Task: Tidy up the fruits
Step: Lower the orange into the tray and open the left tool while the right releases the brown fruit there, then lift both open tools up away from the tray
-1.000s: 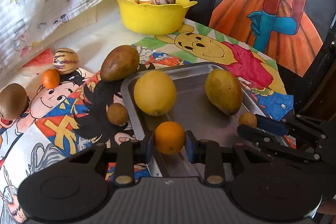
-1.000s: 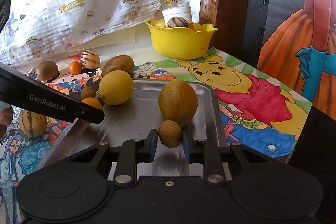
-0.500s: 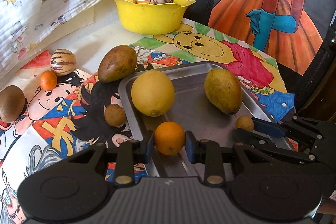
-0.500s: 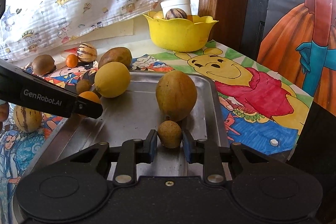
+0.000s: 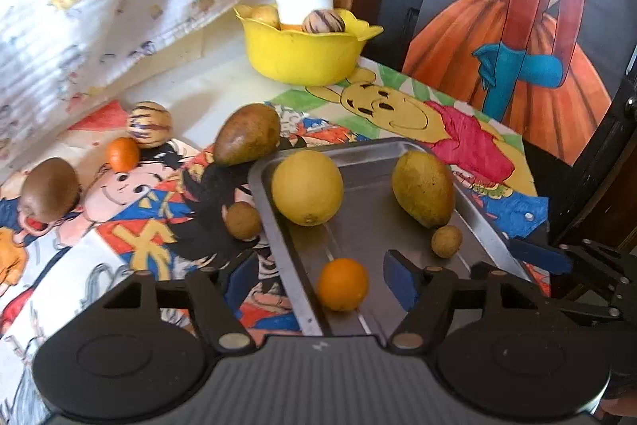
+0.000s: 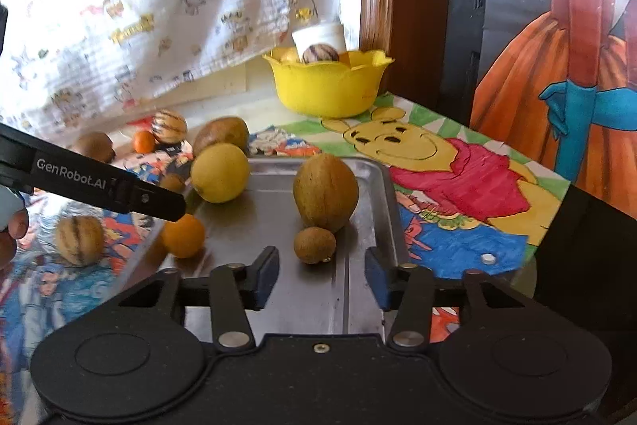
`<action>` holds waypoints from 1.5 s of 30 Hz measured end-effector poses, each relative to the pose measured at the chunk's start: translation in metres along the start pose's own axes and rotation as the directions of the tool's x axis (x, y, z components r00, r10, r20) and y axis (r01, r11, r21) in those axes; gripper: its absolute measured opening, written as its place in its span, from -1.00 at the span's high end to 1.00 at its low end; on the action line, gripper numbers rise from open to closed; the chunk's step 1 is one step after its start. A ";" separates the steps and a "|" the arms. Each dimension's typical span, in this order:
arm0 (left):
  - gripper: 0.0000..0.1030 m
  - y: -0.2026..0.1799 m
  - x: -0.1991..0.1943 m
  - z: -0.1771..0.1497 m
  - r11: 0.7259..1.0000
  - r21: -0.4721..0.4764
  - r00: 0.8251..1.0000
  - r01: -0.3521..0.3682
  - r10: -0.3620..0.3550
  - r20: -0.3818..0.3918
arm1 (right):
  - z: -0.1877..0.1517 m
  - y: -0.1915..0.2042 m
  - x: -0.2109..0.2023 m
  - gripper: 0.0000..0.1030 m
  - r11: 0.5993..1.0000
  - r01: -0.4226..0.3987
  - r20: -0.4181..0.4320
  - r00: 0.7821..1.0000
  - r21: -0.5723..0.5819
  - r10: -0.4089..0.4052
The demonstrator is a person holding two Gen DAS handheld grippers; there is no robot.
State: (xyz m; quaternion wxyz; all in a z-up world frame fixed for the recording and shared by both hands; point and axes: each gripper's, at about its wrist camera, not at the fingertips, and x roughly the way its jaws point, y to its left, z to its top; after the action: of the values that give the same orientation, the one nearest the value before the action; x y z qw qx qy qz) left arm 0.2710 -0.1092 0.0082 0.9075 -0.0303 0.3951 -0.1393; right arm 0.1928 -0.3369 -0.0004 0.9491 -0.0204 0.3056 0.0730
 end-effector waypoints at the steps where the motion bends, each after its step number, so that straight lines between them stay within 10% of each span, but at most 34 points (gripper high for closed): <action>1: -0.58 0.002 -0.006 0.000 1.000 -0.008 1.000 -0.002 0.002 0.006 | 0.001 0.000 -0.008 -0.17 1.000 0.001 0.006 1.000 0.001 -0.001; 10: -0.99 0.032 -0.098 -0.017 0.998 -0.069 0.996 0.002 0.004 0.090 | 0.007 0.017 -0.104 -0.87 1.000 -0.009 0.077 0.997 -0.009 0.010; 25: -0.99 0.067 -0.277 -0.014 0.995 0.035 0.973 -0.093 0.083 0.216 | 0.040 0.055 -0.292 -0.99 0.993 -0.013 0.179 0.983 -0.114 0.033; 45: -0.99 0.095 -0.343 0.130 0.973 -0.002 0.905 -0.232 0.217 0.367 | 0.310 0.092 -0.252 -0.99 0.973 -0.182 0.207 0.956 -0.144 0.209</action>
State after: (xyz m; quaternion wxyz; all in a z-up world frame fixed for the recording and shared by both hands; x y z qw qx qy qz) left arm 0.1640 0.0703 0.3247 0.9754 0.0089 0.2175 -0.0342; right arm 0.1559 -0.2522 0.3987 0.9622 -0.0404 0.1938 0.1872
